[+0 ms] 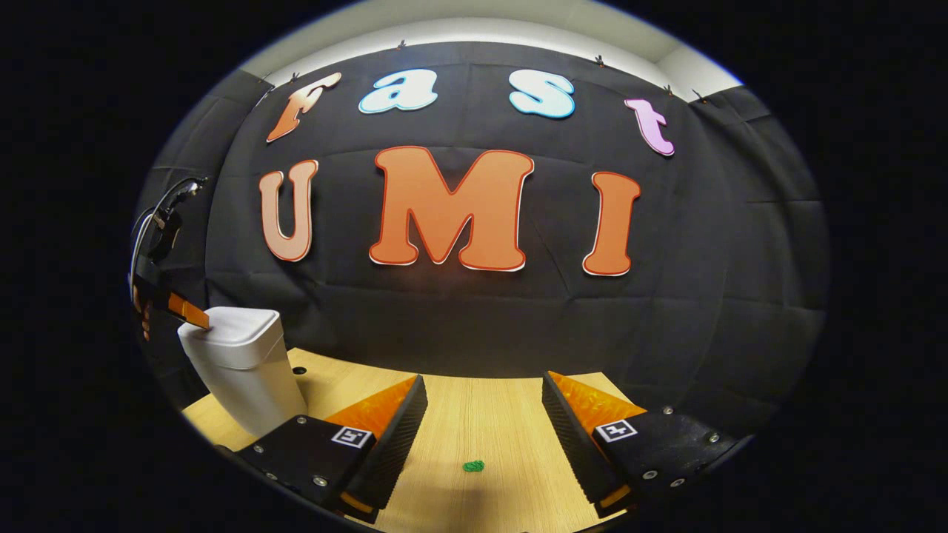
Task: Press the lid of the desktop garbage bin to open it, pick up the crumpled paper on the desktop and throw it into the bin, then pick up the pop can on the desktop and drop it into the bin, and finally close the garbage bin lid.
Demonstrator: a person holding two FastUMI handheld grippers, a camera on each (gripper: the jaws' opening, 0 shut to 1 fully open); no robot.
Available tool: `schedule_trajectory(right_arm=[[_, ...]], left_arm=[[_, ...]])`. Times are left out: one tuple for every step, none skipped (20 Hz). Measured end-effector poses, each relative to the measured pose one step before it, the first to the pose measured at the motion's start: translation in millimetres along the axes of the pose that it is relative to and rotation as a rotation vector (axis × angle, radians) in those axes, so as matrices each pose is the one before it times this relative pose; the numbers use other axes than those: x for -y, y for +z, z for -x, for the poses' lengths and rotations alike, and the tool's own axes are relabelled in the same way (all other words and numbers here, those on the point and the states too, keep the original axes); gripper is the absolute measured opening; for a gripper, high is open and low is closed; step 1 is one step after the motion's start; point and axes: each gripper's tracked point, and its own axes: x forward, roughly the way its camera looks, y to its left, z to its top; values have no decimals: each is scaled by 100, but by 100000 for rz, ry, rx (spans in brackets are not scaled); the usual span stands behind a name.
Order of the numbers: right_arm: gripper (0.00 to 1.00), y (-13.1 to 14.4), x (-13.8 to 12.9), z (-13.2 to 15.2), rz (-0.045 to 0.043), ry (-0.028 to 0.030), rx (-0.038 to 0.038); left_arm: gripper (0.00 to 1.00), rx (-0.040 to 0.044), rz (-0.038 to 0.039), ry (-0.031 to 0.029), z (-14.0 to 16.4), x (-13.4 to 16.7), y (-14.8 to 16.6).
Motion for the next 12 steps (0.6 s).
schedule_trajectory(right_arm=[[94,-106,60,-76,-38,-51,-378],[94,-176,60,-32,-133,114,-335],[94,-141,15,-140,-200,184,-290],[94,-133,51,-32,-139,295,-346],[94,-241,170,-124,-73,139,-193],[94,-213,231,-108,-132,-242,-444],[93,-191,88,-49,-433,64,-722],[94,-143,93,-137,-468,41,-502],[94,-86,171,55,-604,318,-448],[94,-48,183,-24,-437,216,-476],[94,-217,252,-21,-112,185,-357],[94,-99,199,-43,230,-33,-343]], left_arm=[[0,534,-934,-203,-429,176,22],[0,-2632,-2663,330,12,-26,-297],[0,-806,-2167,782,149,31,32],[0,-1614,-1145,733,-208,35,-196],[0,-1773,126,720,294,-104,-21],[0,1009,1017,823,-118,49,467],[0,-1650,324,590,-50,-121,-464],[0,723,-58,667,162,121,294],[0,15,-1964,-220,127,5,-69],[0,1463,-812,1097,309,-190,287],[0,4024,-665,1791,560,-219,1104],[0,8136,-344,1471,605,24,2100]])
